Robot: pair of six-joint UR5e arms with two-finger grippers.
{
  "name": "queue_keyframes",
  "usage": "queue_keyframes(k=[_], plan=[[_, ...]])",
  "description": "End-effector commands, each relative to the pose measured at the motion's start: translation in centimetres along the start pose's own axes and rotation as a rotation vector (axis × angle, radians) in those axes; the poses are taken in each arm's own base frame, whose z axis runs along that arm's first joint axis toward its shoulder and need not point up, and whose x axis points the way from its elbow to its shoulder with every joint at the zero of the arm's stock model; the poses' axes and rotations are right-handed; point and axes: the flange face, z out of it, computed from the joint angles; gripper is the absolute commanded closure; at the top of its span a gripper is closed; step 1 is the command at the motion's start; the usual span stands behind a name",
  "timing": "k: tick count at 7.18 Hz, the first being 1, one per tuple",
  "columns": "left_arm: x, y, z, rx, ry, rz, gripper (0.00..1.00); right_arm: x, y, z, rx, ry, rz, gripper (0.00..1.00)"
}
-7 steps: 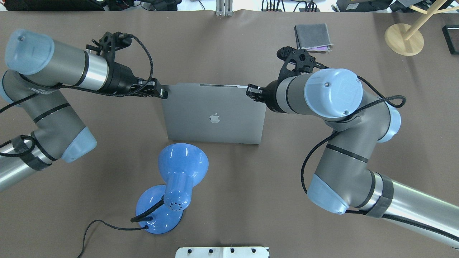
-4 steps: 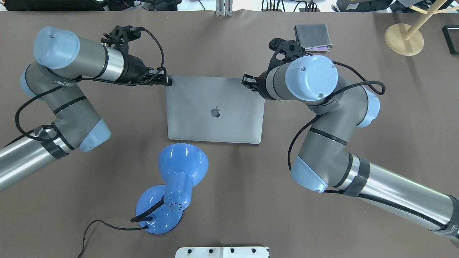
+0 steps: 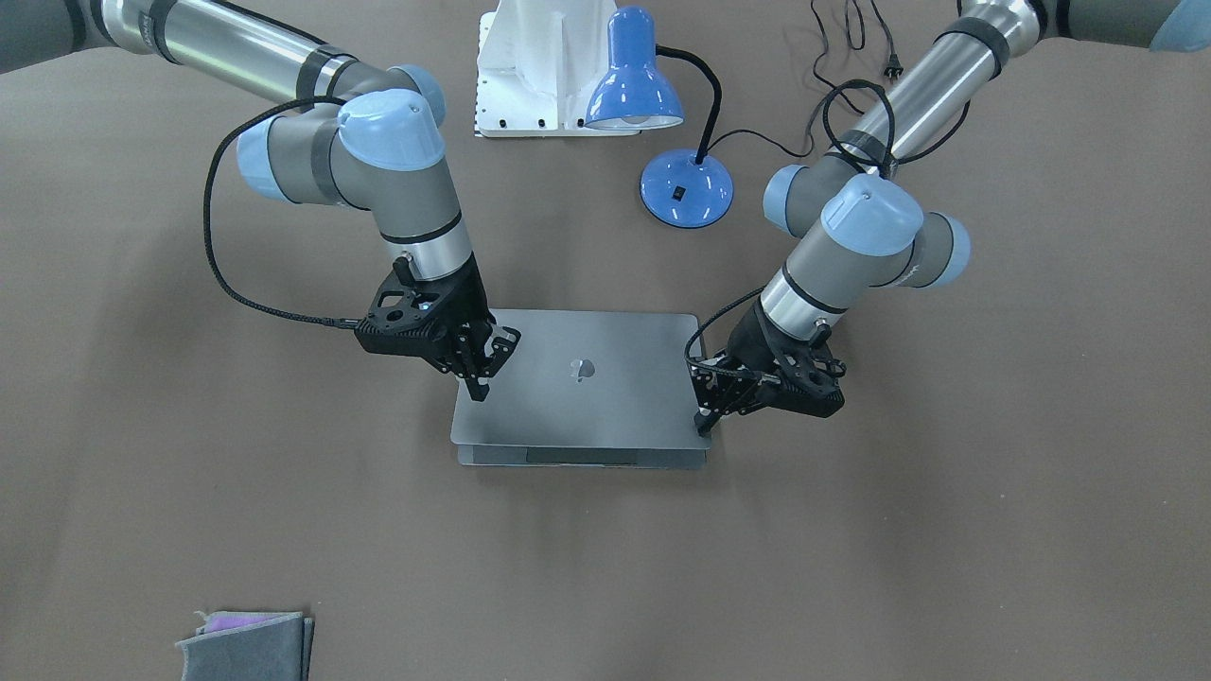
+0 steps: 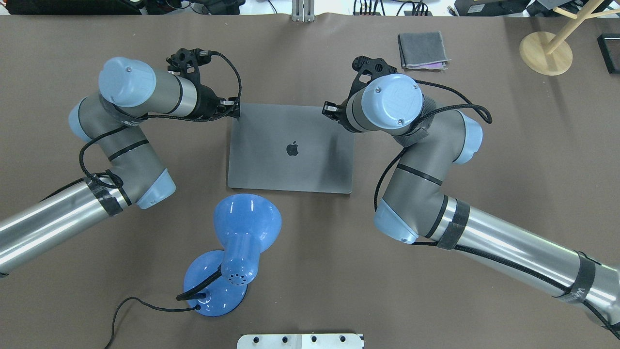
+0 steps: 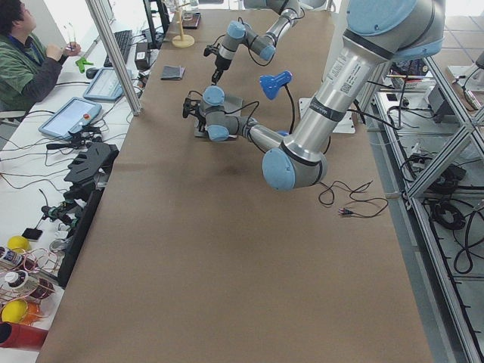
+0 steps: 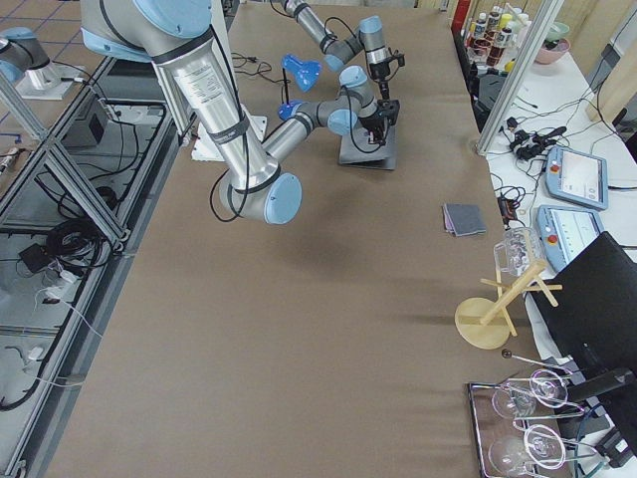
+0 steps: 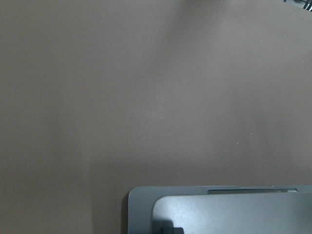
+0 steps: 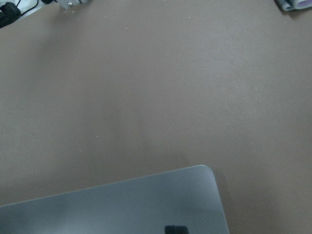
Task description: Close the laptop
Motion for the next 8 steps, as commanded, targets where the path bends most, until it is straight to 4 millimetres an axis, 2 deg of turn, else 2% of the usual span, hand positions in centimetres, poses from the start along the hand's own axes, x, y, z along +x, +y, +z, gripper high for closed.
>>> queue_keyframes(k=[1, 2, 3, 4, 5, 6, 7, 8], plan=[[0.4, 0.2, 0.1, 0.007, 0.002, 0.018, 1.00, -0.3, -0.2, 0.0, 0.001, -0.015, -0.017, 1.00], [0.8, 0.1, -0.4, 0.009, 0.012, 0.021, 1.00, -0.5, -0.2, -0.4, 0.000, -0.022, -0.017, 1.00], [2.0, 0.0, -1.7, 0.007, 0.039, 0.027, 1.00, -0.8, -1.6, -2.6, -0.012, -0.054, -0.007, 1.00], [2.7, -1.5, -4.5, -0.071, 0.044, 0.004, 1.00, -0.3, -4.2, -5.5, -0.072, -0.098, 0.014, 1.00], [2.4, -4.2, -9.3, -0.139, 0.019, -0.048, 0.47, 1.0, -6.7, -7.4, -0.101, -0.099, 0.039, 0.36], [1.4, -3.9, -13.0, -0.116, 0.023, -0.053, 0.02, 2.8, -7.6, -9.1, -0.103, -0.071, 0.040, 0.00], [-1.2, -5.1, -16.1, -0.072, 0.015, -0.044, 0.02, 5.5, -9.3, -11.1, -0.116, -0.032, -0.018, 0.00], [-6.0, -6.4, -18.5, -0.067, -0.034, 0.059, 0.01, 9.9, -11.3, -13.3, -0.128, 0.026, -0.078, 0.00]])
